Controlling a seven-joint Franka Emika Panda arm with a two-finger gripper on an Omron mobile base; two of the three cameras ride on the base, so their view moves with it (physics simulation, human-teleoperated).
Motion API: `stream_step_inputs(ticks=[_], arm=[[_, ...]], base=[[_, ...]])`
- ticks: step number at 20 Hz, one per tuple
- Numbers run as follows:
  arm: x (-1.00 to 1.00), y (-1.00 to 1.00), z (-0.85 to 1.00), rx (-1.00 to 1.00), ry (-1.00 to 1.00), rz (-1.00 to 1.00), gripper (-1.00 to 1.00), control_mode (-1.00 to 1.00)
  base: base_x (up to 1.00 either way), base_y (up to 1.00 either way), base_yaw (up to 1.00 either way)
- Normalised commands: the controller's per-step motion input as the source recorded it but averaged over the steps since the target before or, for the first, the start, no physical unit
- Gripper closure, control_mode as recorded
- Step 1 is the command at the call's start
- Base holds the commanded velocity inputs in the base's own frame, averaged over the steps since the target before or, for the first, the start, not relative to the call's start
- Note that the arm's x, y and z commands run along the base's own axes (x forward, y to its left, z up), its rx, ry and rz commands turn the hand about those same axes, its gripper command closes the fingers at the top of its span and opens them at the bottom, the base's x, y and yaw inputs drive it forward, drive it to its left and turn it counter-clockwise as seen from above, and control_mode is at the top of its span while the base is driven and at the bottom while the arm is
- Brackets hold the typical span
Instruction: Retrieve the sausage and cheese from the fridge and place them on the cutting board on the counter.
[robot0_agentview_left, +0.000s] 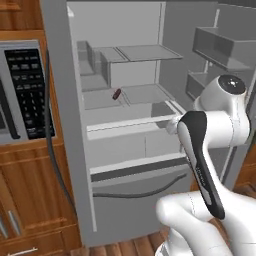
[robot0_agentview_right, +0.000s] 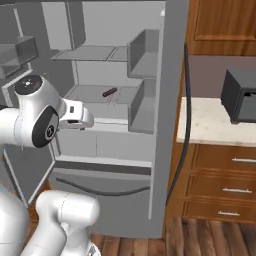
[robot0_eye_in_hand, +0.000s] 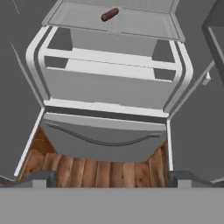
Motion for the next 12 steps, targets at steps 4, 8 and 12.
stream_step_inputs(ticks=[4,8,12], arm=[[0.0,0.0,0.0,0.0,0.0,0.0,-1.0,1.0],[0.0,0.0,0.0,0.0,0.0,0.0,-1.0,1.0],[0.0,0.0,0.0,0.0,0.0,0.0,-1.0,1.0]], base=[[0.69,0.22,0.0],[0.82,0.39,0.0],[0.86,0.47,0.0]])
